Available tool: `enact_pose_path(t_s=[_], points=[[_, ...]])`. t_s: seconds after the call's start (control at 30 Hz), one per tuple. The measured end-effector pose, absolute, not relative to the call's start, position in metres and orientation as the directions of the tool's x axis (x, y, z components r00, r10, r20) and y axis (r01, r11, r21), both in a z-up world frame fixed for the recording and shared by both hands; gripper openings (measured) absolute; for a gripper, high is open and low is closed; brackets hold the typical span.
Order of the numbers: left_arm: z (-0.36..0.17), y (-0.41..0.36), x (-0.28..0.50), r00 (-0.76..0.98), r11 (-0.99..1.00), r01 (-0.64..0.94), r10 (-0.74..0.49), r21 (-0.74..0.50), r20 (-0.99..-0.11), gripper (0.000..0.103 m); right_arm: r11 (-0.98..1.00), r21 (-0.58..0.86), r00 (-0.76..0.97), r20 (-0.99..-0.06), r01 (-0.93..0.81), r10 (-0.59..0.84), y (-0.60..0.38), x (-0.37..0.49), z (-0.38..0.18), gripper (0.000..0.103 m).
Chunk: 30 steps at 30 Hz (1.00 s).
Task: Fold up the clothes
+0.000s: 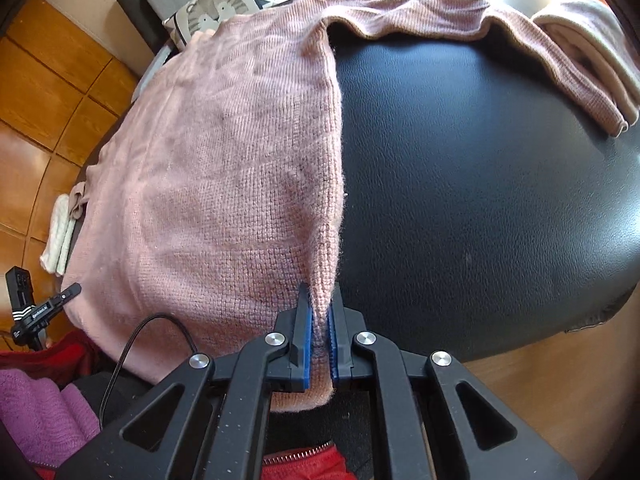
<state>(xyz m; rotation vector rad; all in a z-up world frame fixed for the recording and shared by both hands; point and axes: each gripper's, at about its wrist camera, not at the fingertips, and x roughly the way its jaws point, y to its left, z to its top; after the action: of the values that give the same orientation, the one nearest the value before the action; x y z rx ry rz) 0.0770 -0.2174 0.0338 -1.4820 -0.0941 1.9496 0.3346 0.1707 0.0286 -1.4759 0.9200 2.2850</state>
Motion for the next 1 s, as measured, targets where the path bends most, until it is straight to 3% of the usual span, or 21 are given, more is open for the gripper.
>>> enact_pose_path(t_s=[0.07,0.27,0.47,0.67,0.8,1.0], points=[[0.032,-0.219,0.076,-0.107,-0.767,-0.47,0.541,-0.437,-0.834,0.012,-0.766,0.359,-0.441,-0.89,-0.532,-0.111,0.175,0.332,0.032,0.009],[0.043,-0.239,0.061,-0.124,-0.78,-0.425,0.552,-0.458,-0.825,0.017,-0.811,0.27,-0.547,-0.834,-0.52,0.073,0.204,0.31,0.078,0.02],[0.085,-0.238,0.03,-0.335,-0.826,-0.465,0.497,-0.319,-0.801,0.017,-0.912,0.129,-0.589,-0.796,-0.388,0.138,0.203,0.223,0.095,0.021],[0.091,-0.145,-0.004,-0.374,-0.785,-0.55,0.537,-0.286,-0.756,0.017,-0.981,-0.065,-0.555,-0.817,-0.182,0.157,0.175,0.136,0.074,0.021],[0.071,-0.086,-0.022,-0.337,-0.777,-0.568,0.519,-0.269,-0.786,0.017,-0.986,-0.048,-0.539,-0.833,-0.159,0.127,0.171,0.099,0.059,0.021],[0.039,-0.062,-0.036,-0.348,-0.814,-0.552,0.422,-0.181,-0.837,0.017,-0.976,-0.029,-0.503,-0.854,-0.218,0.137,0.181,0.087,0.038,0.021]])
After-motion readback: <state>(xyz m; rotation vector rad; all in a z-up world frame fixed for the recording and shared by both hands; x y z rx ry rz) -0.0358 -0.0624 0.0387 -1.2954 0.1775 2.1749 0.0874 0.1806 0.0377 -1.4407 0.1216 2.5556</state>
